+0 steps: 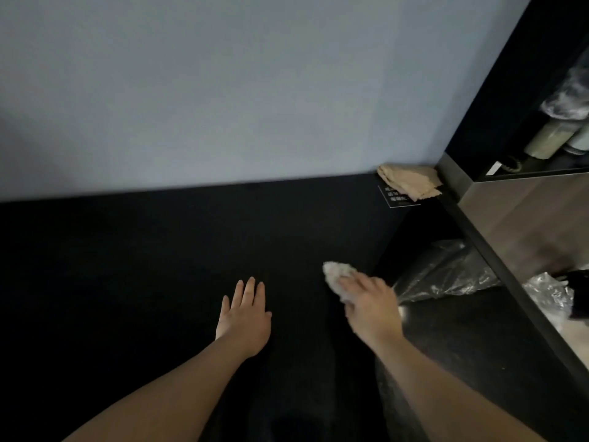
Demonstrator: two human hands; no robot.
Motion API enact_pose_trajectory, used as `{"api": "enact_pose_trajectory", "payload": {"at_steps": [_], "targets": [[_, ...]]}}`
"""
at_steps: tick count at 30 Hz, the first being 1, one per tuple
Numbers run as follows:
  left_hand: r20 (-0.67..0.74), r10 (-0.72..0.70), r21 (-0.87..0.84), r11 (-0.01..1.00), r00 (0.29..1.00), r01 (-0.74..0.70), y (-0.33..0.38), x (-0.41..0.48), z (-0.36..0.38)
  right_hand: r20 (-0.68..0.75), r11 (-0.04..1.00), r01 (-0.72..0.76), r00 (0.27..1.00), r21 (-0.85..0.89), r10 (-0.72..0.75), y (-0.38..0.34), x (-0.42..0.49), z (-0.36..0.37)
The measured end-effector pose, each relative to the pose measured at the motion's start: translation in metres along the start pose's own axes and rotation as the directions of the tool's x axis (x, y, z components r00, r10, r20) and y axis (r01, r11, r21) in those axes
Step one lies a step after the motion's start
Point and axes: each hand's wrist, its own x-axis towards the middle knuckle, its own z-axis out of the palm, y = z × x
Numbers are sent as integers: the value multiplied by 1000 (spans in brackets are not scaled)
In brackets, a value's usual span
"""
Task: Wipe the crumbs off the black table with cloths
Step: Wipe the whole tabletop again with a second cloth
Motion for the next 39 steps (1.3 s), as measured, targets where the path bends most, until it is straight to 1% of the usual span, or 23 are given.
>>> {"api": "enact_pose_trajectory", "payload": {"at_steps": [3,5,6,8,10,12,13,14,16,18,20,21,23,26,28,30,31,32,33,35,37,38,39], "targets": [[0,11,-22,1000,1000,-11,39,1,5,-8,963,-259,966,-81,259,89,6,-20],[-3,23,-25,999,1000,-23,66,2,9,-21,908,-417,909,-53,416,112,7,-26],[-5,17,-30,999,1000,-17,78,3,11,-10,899,-435,900,-45,435,107,8,-26],[-15,-2,-44,999,1000,1,95,4,14,32,954,-300,953,-22,301,75,3,-20],[-17,-11,-54,999,1000,11,105,3,16,84,999,16,996,34,-19,39,-15,-12],[-15,-21,-67,998,1000,20,108,3,15,148,962,255,952,102,-268,35,-22,-12],[-12,-24,-73,997,1000,23,108,2,15,133,951,293,943,100,-305,50,-14,-17],[-6,-23,-79,997,1000,22,108,1,13,98,961,268,957,67,-273,70,-4,-22],[8,-13,-95,995,1000,14,106,0,11,60,999,29,998,-29,-27,119,13,-32],[9,-7,-101,995,1000,8,105,-1,10,63,965,-256,964,-51,259,158,21,-40],[5,-3,-104,995,1000,4,106,-1,9,31,938,-346,938,-17,346,152,18,-38],[5,-1,-106,994,1000,2,106,0,9,16,959,-284,959,10,284,134,13,-34],[2,3,-101,995,1000,-3,106,0,10,34,995,-20,999,99,17,88,-6,-23],[-9,5,-90,996,1000,-5,104,1,12,119,913,353,917,205,-381,53,-29,-21],[-12,3,-80,997,1000,-4,104,0,13,79,882,429,889,197,-451,78,-14,-28],[-6,2,-79,997,1000,-2,104,0,11,-55,967,230,973,107,-225,120,5,-36],[-3,2,-81,997,1000,-2,105,0,11,-51,993,31,998,115,-25,137,14,-45],[-4,2,-80,997,1000,-2,105,0,11,42,975,-157,987,160,152,148,21,-54],[-8,0,-76,997,1000,-1,105,0,11,175,925,-287,953,247,249,152,25,-64],[-15,-4,-73,997,1000,3,106,0,13,351,736,-441,891,514,289,142,35,-78],[-12,-4,-77,997,1000,3,106,0,13,499,357,-563,826,745,262,122,44,-91],[-10,-4,-79,997,1000,3,106,-1,12,578,198,-618,784,761,227,116,46,-94],[-8,-3,-82,997,1000,3,106,-1,11,642,122,-667,742,735,192,111,47,-96]]}}
